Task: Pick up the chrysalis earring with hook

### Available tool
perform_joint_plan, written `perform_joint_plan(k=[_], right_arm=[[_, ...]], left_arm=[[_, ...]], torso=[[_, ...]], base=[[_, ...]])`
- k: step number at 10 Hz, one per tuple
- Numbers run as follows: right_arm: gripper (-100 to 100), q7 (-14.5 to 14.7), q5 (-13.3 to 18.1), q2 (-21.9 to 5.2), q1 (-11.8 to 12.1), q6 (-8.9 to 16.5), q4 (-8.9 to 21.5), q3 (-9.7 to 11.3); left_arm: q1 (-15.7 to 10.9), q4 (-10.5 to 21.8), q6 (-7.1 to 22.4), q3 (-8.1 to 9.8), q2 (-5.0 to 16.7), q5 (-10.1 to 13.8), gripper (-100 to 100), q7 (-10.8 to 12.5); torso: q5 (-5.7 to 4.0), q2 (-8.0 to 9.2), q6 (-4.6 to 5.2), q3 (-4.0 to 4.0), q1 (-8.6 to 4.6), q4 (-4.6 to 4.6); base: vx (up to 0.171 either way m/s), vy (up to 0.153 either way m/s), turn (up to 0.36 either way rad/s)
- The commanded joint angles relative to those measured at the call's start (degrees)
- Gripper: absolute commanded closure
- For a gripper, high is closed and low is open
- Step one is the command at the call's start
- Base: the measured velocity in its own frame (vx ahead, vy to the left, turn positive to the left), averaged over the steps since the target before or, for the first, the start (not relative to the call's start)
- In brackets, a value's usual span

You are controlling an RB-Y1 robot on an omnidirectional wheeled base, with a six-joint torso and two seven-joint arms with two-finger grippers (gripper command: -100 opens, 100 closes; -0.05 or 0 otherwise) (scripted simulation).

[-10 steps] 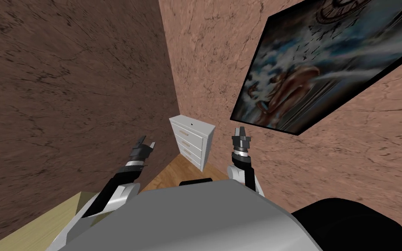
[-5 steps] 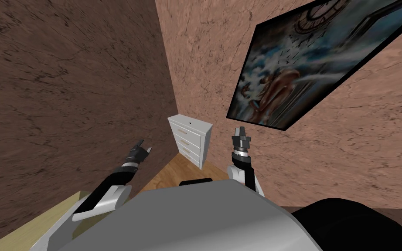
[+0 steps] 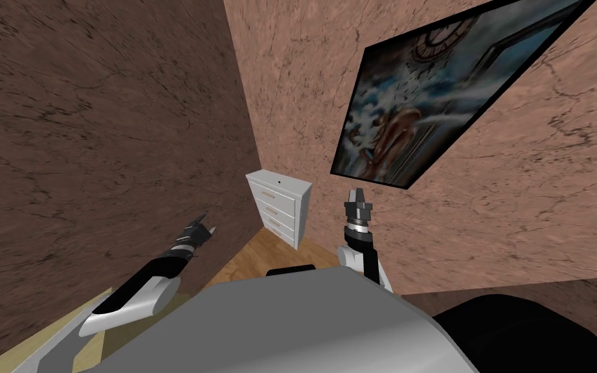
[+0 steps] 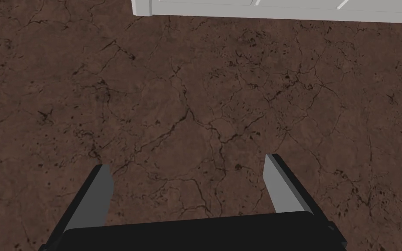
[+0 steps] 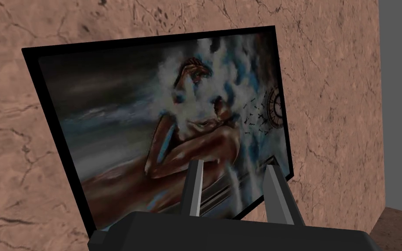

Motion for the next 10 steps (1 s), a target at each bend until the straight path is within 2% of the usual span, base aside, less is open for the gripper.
perform_joint_plan(k=[1,2,4,5,6,7,8,9,10], right_arm=[[0,0.00,0.00,0.00,0.00,0.00,0.00,0.00],[0,0.00,0.00,0.00,0.00,0.00,0.00,0.00],[0,0.00,0.00,0.00,0.00,0.00,0.00,0.00],[0,0.00,0.00,0.00,0.01,0.00,0.00,0.00],[0,0.00,0.00,0.00,-0.01,0.00,0.00,0.00],[0,0.00,0.00,0.00,0.00,0.00,0.00,0.00],[0,0.00,0.00,0.00,0.00,0.00,0.00,0.00],[0,0.00,0.00,0.00,0.01,0.00,0.00,0.00],[0,0.00,0.00,0.00,0.01,0.00,0.00,0.00]], left_arm=[[-0.45,1.26,1.71,0.13,0.76,0.23,-100,0.38],[-0.71,3.57,4.01,1.84,3.33,1.97,-100,2.60],[-0.71,4.62,6.09,1.84,3.63,1.97,-100,2.60],[-1.00,6.97,8.15,3.59,6.18,3.76,-100,4.82],[-1.00,8.16,9.82,3.59,6.50,3.76,-100,4.82],[-1.32,9.70,12.03,5.38,9.22,5.60,-100,7.01],[-1.32,11.15,14.22,5.38,9.37,5.60,-100,7.01],[-1.32,11.73,15.21,5.38,9.37,5.60,-100,7.01],[-1.67,13.36,17.87,7.19,11.73,7.47,-100,9.17]], torso=[[0.00,0.00,0.00,0.00,0.00,0.00],[0.01,-0.08,0.00,-0.04,0.04,-0.01],[0.00,-0.08,0.01,-0.04,-0.02,-0.01],[0.01,-0.13,0.00,-0.07,0.03,-0.02],[0.00,-0.07,0.05,-0.04,0.00,-0.02],[0.01,-0.07,0.00,-0.04,-0.01,-0.01],[-0.01,-0.10,0.05,-0.06,-0.08,-0.02],[-0.02,-0.12,-0.01,-0.07,-0.06,-0.02],[0.02,-0.18,-0.01,-0.10,0.02,-0.04]], base=[[-0.030,-0.006,0.016],[-0.042,-0.033,-0.151],[-0.033,-0.018,-0.035],[-0.050,-0.027,-0.173],[-0.046,-0.024,-0.099],[-0.035,-0.047,-0.179],[-0.023,-0.039,-0.091],[-0.006,-0.013,0.022],[-0.011,-0.033,-0.166]])
